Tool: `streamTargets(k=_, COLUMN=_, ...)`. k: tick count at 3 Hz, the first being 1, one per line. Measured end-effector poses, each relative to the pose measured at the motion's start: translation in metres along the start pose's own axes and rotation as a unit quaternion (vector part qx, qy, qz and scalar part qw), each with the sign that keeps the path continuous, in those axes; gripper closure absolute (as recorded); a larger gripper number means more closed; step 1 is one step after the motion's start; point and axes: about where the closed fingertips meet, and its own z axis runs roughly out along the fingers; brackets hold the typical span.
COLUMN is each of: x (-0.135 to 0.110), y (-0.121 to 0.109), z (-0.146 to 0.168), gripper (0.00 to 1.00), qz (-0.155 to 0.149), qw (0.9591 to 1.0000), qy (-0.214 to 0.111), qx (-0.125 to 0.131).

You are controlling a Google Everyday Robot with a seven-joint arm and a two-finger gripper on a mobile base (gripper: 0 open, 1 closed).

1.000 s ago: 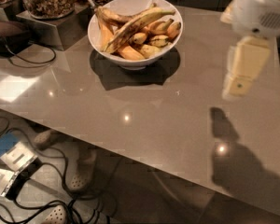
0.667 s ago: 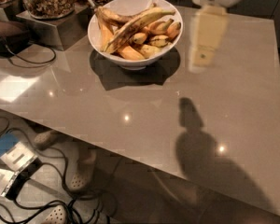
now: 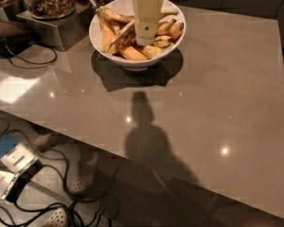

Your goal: Pick banana from white bowl

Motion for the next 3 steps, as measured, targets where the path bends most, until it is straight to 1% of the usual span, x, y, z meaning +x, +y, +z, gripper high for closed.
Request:
streamTargets(k=1, x=0.008, y=-0.014, z=0.021, gripper=0.00, qz=0.027, qw=0.9993, qy=-0.009, qx=-0.025)
streamTargets(k=2, x=0.010, y=-0.050, z=0.038, gripper=0.00, qz=0.052, qw=0.9981, qy=-0.021, qx=-0.026)
streamTargets(k=3, x=0.006, y=-0.081, z=0.054, gripper=0.00, qz=0.056, qw=0.9979, qy=-0.028, qx=-0.017)
